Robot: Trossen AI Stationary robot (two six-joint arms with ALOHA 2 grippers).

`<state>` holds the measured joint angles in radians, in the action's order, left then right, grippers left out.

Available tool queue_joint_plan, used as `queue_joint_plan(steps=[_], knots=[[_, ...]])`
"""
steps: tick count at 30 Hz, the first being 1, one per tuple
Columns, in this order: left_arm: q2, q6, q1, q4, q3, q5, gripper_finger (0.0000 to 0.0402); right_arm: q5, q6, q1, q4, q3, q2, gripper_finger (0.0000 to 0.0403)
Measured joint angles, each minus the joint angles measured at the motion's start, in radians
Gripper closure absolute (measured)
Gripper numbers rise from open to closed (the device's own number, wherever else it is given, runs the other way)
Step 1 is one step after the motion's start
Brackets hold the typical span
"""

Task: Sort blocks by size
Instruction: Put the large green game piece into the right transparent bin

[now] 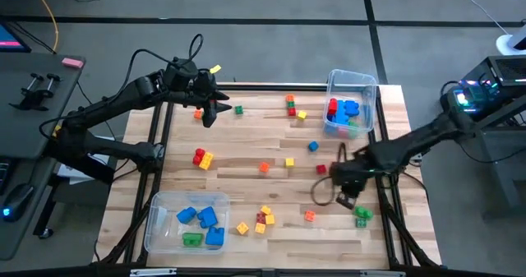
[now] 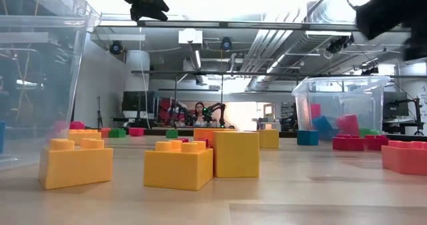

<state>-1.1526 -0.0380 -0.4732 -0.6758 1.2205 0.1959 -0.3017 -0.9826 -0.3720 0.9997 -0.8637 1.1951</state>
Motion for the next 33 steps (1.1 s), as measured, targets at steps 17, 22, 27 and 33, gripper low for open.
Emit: queue_joint_plan(steps=[17, 22, 27, 33], knots=[[0.0, 0.045, 0.0, 0.0, 0.0, -0.002, 0.0241, 0.036, -0.141, -0.245, -0.1, 0.134, -0.029, 0.0172], [0.0, 0.045, 0.0, 0.001, 0.0, -0.002, 0.0241, 0.091, -0.139, -0.3, -0.109, 0.134, 0.028, 0.0143], [0.0, 0.05, 0.0, 0.0, 0.0, -0.002, 0.0241, 0.145, -0.157, -0.34, -0.108, 0.134, 0.107, 0.0142], [0.0, 0.053, 0.0, 0.0, 0.0, -0.002, 0.0241, 0.132, -0.169, -0.373, -0.115, 0.134, 0.201, 0.0141]])
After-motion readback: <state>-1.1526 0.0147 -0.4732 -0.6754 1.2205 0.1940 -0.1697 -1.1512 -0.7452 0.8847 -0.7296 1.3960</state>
